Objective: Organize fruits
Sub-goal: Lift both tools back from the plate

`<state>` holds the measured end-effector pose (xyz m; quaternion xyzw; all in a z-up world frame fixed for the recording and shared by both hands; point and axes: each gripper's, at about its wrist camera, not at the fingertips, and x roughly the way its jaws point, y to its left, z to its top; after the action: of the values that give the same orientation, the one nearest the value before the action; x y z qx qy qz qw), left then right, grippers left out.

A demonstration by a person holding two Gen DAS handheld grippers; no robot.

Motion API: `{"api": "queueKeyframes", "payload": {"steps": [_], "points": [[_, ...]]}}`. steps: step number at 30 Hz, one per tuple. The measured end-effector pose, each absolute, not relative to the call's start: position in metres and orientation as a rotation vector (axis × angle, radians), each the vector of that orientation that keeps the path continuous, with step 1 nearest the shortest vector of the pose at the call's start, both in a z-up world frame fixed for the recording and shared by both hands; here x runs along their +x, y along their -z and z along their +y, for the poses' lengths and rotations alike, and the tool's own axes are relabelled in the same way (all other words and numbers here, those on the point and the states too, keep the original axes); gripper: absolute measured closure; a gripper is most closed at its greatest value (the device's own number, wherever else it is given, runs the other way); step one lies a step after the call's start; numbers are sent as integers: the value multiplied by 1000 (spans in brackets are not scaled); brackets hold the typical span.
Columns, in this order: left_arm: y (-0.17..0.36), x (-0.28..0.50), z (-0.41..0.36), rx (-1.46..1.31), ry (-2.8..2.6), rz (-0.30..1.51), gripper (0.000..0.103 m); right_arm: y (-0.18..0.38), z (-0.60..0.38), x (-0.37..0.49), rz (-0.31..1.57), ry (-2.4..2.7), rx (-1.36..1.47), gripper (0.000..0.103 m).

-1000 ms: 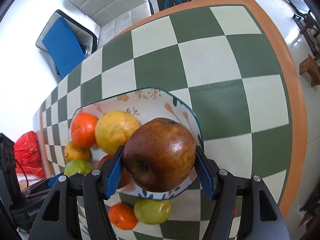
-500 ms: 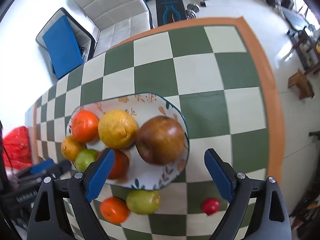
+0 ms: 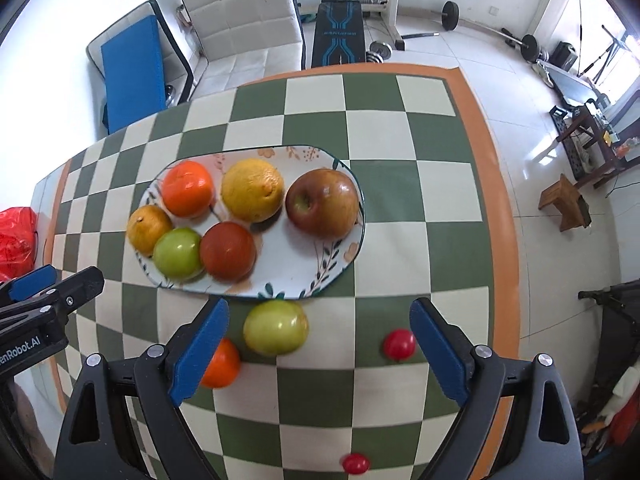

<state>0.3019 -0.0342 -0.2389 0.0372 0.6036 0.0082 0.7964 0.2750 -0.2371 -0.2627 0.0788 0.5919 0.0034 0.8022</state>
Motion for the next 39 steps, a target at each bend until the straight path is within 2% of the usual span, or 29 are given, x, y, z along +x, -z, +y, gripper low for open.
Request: {"api": "queueKeyframes", "payload": {"steps": [13,24,33,39], "points": [[164,225,-34,75,30,1122,17,176,-233,198,1130,-16,169,9],[114,191,-39,84,61,1014,17,115,-231,147,1028,-28,181,9],[102,180,-43,79,68,983,17,97,-237,134,994,-34,210,9],[111,185,-51,91,52,991,17,108,-242,141,1009,-49,260,9]]}}
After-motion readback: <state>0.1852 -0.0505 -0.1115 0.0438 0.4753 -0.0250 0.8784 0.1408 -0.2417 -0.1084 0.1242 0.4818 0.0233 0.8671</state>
